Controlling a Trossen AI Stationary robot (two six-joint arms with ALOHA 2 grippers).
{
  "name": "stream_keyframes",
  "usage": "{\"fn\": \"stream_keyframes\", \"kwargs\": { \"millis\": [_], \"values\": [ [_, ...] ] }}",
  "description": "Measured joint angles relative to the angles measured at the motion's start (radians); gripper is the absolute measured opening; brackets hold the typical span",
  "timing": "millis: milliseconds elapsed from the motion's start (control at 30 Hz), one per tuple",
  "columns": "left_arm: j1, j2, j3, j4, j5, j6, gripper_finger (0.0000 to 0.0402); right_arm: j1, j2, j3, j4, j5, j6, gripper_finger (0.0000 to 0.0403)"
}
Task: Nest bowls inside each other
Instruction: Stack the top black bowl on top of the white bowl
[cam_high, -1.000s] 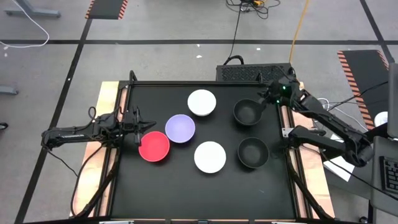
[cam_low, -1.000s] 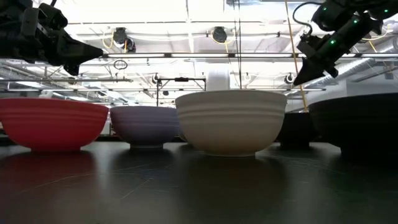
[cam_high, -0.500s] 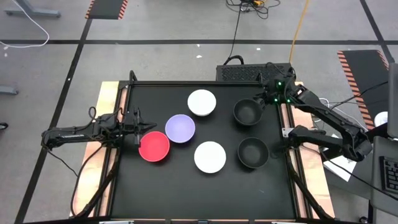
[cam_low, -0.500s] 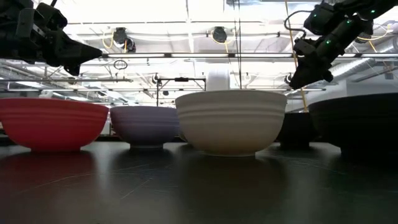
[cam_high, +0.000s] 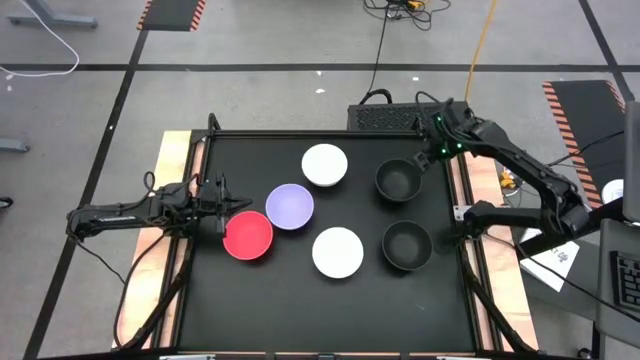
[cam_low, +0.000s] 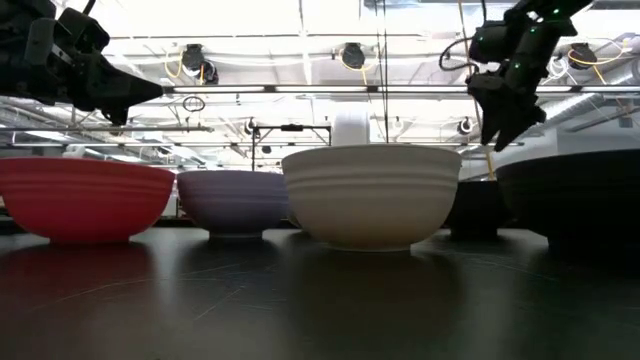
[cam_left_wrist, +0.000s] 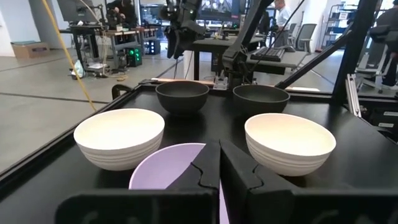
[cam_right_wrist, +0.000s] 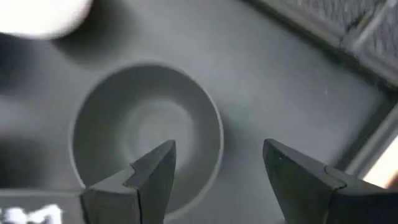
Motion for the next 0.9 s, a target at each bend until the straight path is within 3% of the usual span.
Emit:
{"fn": "stream_keyframes", "kwargs": {
  "millis": [900],
  "values": [
    [0.000,0.000,0.000,-0.012,0.002,0.009,0.0016,-0.003,0.254,0.009,-0.024,-0.010,-0.034,0.0235]
  ]
}}
